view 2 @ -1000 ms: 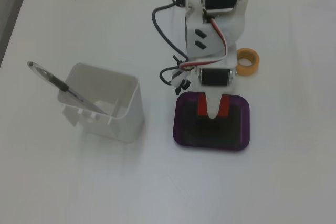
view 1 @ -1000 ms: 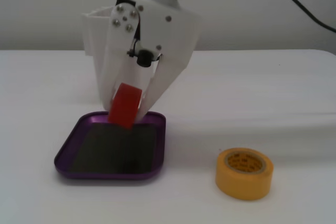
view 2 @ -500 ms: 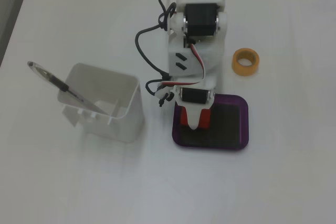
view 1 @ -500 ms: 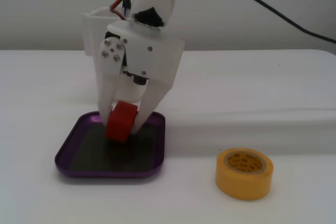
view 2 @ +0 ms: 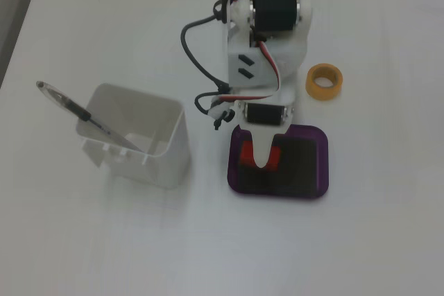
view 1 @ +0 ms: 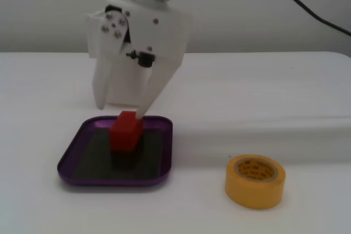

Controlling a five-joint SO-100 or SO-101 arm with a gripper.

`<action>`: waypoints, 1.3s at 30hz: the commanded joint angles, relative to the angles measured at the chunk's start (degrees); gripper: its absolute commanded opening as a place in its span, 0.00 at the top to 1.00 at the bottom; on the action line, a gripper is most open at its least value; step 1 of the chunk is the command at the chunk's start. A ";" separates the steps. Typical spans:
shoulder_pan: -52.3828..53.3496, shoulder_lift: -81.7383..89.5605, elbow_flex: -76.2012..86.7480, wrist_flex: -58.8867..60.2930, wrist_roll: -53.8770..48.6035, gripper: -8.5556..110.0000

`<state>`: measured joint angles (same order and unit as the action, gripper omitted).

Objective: Pick up the red cube and place it in the box.

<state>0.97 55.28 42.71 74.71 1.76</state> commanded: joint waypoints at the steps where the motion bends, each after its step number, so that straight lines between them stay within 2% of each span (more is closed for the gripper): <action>1: 0.09 1.85 -16.70 10.63 -0.09 0.80; 4: 0.26 1.85 -32.78 19.95 -0.09 0.80; 7: 0.79 2.64 -46.23 23.64 0.00 0.80; 11: 0.88 10.37 -46.32 23.64 -1.05 0.80; 15: 0.26 22.94 -33.31 23.64 -1.93 0.80; 24: 0.88 52.38 10.37 22.24 -2.64 0.80; 39: 0.97 82.27 63.37 16.08 -2.55 0.80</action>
<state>2.20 132.10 98.96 93.43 -0.35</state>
